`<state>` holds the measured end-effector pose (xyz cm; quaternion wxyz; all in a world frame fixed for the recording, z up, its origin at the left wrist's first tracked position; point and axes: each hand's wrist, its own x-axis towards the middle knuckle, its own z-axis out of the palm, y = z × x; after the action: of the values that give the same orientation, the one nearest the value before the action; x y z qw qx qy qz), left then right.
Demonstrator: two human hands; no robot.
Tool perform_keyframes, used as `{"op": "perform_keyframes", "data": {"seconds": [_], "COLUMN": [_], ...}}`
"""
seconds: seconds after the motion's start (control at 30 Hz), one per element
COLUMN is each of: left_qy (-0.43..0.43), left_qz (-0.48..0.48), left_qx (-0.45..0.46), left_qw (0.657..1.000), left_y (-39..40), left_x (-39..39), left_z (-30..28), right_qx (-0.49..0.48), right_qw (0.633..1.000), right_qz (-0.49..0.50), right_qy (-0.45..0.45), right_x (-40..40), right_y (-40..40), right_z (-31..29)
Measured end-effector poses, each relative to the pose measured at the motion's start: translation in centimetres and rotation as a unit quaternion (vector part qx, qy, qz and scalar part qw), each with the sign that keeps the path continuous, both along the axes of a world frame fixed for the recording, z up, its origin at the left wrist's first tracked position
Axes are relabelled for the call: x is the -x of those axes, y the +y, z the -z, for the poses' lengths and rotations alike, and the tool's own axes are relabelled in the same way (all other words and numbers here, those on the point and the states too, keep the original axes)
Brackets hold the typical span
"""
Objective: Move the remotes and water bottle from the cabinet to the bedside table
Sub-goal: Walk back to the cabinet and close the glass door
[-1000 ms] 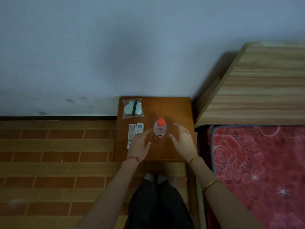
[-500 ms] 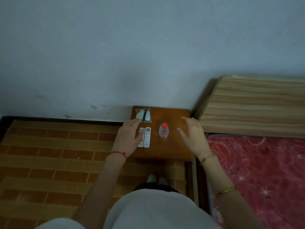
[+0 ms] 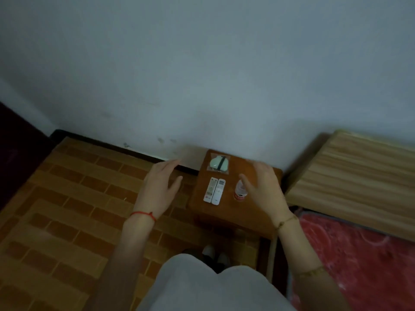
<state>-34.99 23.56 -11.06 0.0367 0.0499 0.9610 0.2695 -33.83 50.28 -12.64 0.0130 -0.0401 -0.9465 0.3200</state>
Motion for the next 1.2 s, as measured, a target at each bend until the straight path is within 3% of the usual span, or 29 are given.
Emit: {"op": "perform_keyframes", "data": {"seconds": [0.2,0.47,0.87,1.2], "left_qy": [0.048,0.031,0.032,0.021], "left_qz": [-0.108,-0.283,-0.500,-0.623], "left_qx": [0.015,0.033,0.075,0.085], "left_qw": [0.993,0.958,0.862,0.777], "left_y": [-6.6,-16.7,-35.8,-46.2], "left_x": [-5.6,-13.5,-24.0,-30.1], "left_z": [-1.4,-1.6,-2.5,-3.1], "right_qx": [-0.003,0.000,0.011,-0.008], "right_qw": [0.987,0.940,0.831,0.757], "right_qz": [-0.161,-0.341,-0.556,-0.653], "right_qy": [0.017,0.006,-0.005,-0.034], "right_x": [2.5,3.2,0.2,-3.9], "right_y": [-7.7,-22.5,-51.7,-68.3], "right_z": [-2.0,-2.8,-3.4,-4.1]}}
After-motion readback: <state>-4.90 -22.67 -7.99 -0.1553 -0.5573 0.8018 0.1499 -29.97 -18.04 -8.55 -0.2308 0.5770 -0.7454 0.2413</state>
